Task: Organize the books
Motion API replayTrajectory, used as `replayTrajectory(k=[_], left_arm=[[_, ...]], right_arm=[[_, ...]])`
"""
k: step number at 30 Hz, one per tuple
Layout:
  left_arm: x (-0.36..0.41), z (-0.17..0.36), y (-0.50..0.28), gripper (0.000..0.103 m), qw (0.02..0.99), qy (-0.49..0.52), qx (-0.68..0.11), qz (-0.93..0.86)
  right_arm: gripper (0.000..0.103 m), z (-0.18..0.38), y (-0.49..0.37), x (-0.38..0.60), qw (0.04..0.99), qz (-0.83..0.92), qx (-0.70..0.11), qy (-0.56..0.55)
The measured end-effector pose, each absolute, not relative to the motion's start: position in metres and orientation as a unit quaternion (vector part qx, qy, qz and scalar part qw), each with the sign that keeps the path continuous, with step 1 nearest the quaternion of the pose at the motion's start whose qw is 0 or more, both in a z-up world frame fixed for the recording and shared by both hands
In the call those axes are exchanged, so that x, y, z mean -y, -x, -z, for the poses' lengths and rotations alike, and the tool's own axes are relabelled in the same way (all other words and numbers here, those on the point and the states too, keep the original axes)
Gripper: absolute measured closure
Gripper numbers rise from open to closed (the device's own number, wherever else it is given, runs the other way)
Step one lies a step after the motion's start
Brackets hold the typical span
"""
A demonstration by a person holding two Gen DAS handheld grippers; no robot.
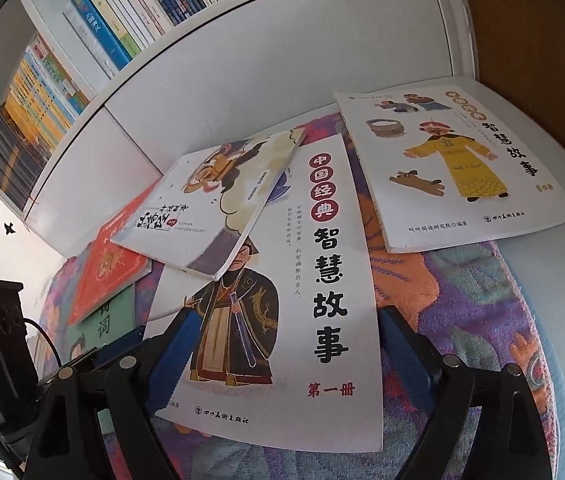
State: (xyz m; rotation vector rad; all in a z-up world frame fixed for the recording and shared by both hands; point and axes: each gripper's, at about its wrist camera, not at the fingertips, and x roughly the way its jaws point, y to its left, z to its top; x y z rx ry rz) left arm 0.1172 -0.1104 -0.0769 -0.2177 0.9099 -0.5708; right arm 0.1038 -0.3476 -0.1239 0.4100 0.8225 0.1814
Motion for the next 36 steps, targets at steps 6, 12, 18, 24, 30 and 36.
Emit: replayTrajectory(k=[6, 12, 18, 24, 30, 36], left_arm=[[0.111, 0.077, -0.117, 0.061, 0.853, 0.104, -0.433, 0.271], [0.111, 0.077, -0.118, 0.060, 0.854, 0.103, -0.433, 0.271], [0.117, 0.074, -0.118, 0.059, 0.851, 0.084, -0.446, 0.264], [0.117, 0.067, -0.109, 0.059, 0.834, 0.061, -0.483, 0.258], [0.113, 0.059, -0.056, 0.059, 0.814, 0.029, -0.517, 0.265], [0.091, 0.058, 0.024, 0.059, 0.788, 0.032, -0.547, 0.281]], right_arm=[[0.012, 0.123, -0.105, 0.340, 0.896, -0.080, -0.401, -0.172], [0.012, 0.123, -0.106, 0.341, 0.895, -0.082, -0.402, -0.173], [0.012, 0.121, -0.104, 0.347, 0.884, -0.095, -0.411, -0.201], [0.012, 0.116, -0.083, 0.350, 0.848, -0.139, -0.463, -0.216], [0.012, 0.115, -0.027, 0.339, 0.831, -0.155, -0.491, -0.211], [0.012, 0.102, 0.050, 0.336, 0.822, -0.201, -0.479, -0.234]])
